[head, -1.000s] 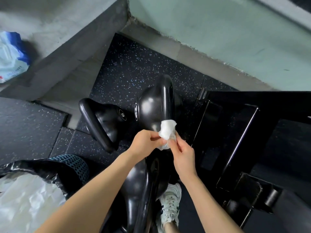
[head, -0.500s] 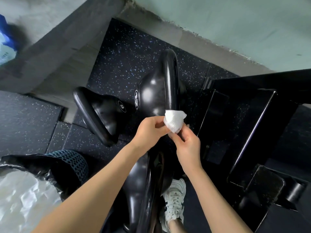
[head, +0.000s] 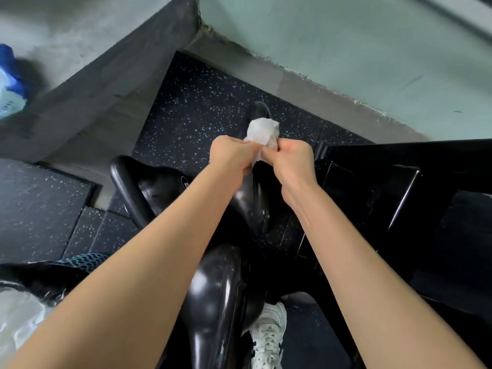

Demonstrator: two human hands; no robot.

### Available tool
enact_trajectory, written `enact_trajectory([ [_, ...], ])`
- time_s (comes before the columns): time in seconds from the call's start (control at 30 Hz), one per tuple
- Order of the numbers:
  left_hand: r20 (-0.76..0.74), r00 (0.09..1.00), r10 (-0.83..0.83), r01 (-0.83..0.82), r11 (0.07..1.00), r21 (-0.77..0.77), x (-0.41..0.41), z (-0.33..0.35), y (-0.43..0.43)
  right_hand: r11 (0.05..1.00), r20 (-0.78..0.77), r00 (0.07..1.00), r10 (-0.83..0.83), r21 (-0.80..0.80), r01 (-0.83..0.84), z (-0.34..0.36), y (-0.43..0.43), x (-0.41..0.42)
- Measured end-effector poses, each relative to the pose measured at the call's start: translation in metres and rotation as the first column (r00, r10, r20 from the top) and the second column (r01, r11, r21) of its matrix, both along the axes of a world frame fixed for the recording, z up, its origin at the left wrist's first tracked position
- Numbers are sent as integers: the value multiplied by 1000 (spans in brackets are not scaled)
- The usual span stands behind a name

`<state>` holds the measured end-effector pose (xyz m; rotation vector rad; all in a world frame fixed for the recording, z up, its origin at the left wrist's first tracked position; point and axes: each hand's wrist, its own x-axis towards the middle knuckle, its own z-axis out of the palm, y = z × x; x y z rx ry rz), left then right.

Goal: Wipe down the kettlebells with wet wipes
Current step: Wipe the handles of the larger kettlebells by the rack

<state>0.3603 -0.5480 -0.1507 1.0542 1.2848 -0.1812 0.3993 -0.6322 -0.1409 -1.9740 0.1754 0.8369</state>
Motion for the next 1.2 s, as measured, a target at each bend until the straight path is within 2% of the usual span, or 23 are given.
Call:
enact_trajectory([
  [0.1,19,999,-29,30,996,-86,0,9,8,999,-68,998,3,50,1,9,-5,9],
  [0.17,79,996,-37,47,992,-119,-13,16,10,997,-10,998,-60,51,60,15,-22,14],
  [0.27,145,989,-1,13,997,-82,-32,20,16,991,246,961,-130,-7,136,27,-39,24],
  [0.33,138,990,9,-9,1000,-1,-36,22,19,976,461,887,-14,-187,113,37,-34,26],
  [0.37,126,992,9,-15,999,47,-36,23,20,959,510,854,102,-278,52,39,-28,25],
  [0.43,98,995,4,-18,990,143,-33,26,17,880,454,790,413,-422,-218,34,-10,15],
  [0.5,97,995,21,-39,982,187,-29,27,12,757,261,739,622,-443,-481,19,5,-3],
  [0.57,91,994,62,-80,975,206,-25,25,11,694,171,709,684,-454,-559,8,11,-16],
  [0.67,84,994,64,-82,971,225,-24,19,9,666,191,688,700,-521,-533,-2,17,-6],
  [0.77,79,994,-79,63,980,187,-21,13,1,788,240,763,600,-343,-511,-15,34,35],
  [0.87,89,970,-224,206,962,180,-16,13,-11,864,130,854,503,-65,-499,-16,35,54],
  [0.97,61,936,-345,317,908,274,-15,17,-16,905,74,920,385,164,-392,-11,9,40],
  [1.07,63,935,-348,319,907,276,-13,12,-12,914,-16,942,334,250,-320,-17,11,45],
  [1.2,56,935,-350,326,910,257,-15,8,-8,898,-206,880,428,208,-388,-17,38,76],
])
